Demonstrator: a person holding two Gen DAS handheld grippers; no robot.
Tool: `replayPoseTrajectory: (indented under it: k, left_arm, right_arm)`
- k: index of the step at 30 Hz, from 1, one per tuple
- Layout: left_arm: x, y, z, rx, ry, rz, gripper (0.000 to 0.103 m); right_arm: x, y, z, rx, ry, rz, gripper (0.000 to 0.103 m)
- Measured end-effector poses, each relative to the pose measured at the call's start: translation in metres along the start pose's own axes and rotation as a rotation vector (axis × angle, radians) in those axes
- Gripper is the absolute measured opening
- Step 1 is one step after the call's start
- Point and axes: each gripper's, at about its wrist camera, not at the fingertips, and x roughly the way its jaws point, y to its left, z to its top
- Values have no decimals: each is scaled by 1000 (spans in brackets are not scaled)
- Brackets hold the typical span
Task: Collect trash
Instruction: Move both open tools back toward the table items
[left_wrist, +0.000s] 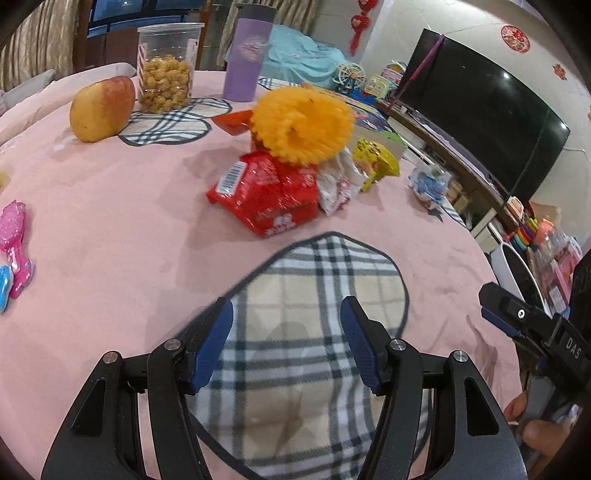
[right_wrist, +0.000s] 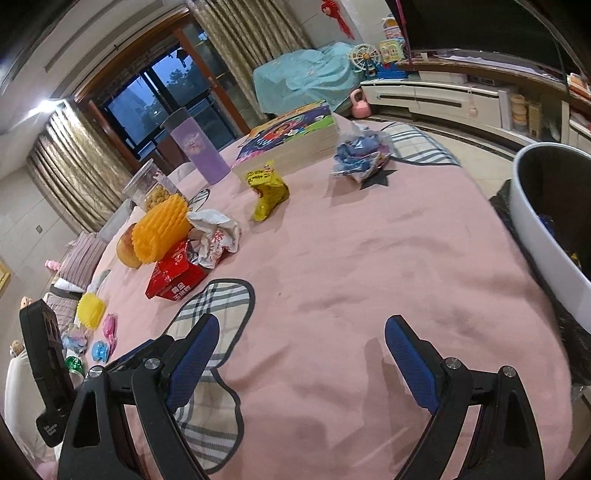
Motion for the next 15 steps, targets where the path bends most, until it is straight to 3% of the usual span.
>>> replayPoseTrajectory:
  k: [15]
  left_arm:
    - [14, 21, 33, -13, -19, -36, 61]
  right_arm:
    - [37, 17, 17, -20, 32, 88, 92]
